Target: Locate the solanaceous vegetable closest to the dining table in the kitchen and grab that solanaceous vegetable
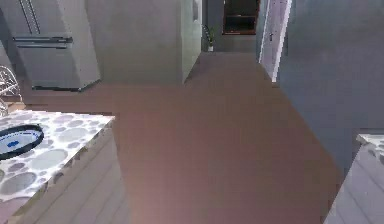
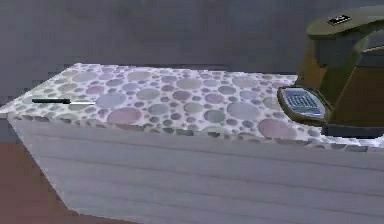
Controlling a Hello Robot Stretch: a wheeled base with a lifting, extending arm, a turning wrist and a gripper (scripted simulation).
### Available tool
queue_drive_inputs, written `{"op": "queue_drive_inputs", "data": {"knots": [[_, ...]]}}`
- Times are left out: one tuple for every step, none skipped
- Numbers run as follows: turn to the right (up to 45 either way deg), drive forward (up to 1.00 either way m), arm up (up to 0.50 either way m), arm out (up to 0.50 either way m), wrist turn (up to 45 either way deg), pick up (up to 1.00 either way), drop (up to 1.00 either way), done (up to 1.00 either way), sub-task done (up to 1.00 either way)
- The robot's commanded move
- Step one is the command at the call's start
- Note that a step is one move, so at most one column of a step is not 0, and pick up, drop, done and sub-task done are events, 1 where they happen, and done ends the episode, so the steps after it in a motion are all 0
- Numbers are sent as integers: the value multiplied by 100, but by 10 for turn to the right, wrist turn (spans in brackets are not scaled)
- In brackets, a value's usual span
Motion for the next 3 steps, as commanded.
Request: {"op": "queue_drive_inputs", "data": {"knots": [[0,100,0,0,0,0,0,0,0],[0,10,0,0,0,0,0,0,0],[-270,0,0,0,0,0,0,0,0]]}}
